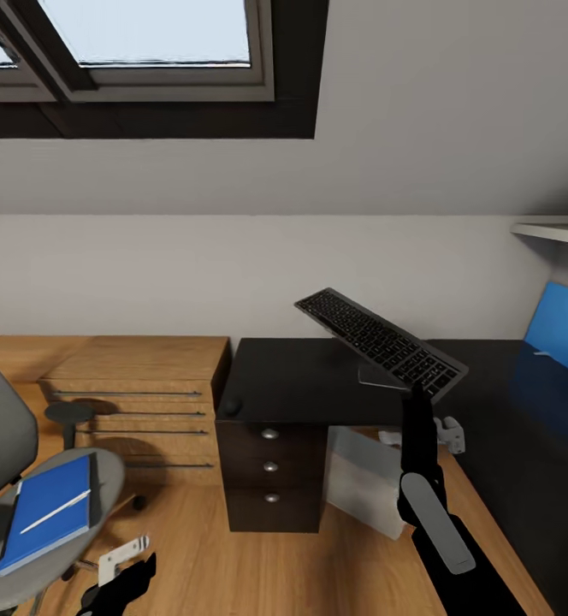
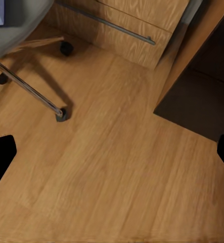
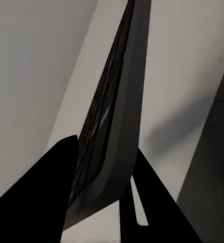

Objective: In the bedroom, organize the workspace by keeping the computer under the desk, ensuring the monitor is on the desk, placing the keyboard on the desk next to the monitor, placing the mouse on the desk next to the keyboard, moving the folder from the swivel chair onto the desk next to the mouse, stacking the notebook on top of the folder with the pen on top of the notebook, and positioning the swivel chair next to the desk.

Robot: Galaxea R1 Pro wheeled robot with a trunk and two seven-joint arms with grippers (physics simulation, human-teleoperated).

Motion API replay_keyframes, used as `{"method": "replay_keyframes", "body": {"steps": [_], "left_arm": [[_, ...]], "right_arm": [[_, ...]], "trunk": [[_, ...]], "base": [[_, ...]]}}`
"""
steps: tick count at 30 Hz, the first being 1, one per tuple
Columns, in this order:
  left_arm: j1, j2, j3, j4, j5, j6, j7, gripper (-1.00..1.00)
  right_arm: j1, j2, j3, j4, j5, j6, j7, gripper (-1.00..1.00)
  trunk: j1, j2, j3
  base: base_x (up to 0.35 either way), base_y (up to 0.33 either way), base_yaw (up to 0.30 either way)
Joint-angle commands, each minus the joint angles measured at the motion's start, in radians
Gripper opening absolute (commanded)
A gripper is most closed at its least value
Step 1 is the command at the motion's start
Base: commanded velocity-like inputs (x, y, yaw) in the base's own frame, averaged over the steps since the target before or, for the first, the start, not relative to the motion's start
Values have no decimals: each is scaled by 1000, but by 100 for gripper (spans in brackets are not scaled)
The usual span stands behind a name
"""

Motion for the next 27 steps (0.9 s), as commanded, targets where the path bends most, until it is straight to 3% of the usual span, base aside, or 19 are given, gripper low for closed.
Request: {"method": "replay_keyframes", "body": {"steps": [1, 7, 20, 27], "left_arm": [[0, -1, 1, -2, 7, 6, 2, 100], [0, -1, 1, -2, 7, 6, 0, 100], [0, 1, 1, 17, 7, 6, -3, 100], [0, 1, 1, 26, 7, 7, -2, 100]], "right_arm": [[-1, -1, 4, 0, 1, -6, -3, -100], [-1, -1, 3, 2, 1, -6, -3, -100], [-1, -1, 4, 3, 1, -6, -4, -100], [-1, -1, 4, 4, 1, -5, -4, -100]], "trunk": [[-5, 6, 2], [-16, 27, 11], [-16, 27, 11], [-16, 27, 11]], "base": [[-341, 0, 0], [-271, 0, -23], [-28, 0, -212], [-273, 0, -49]]}}
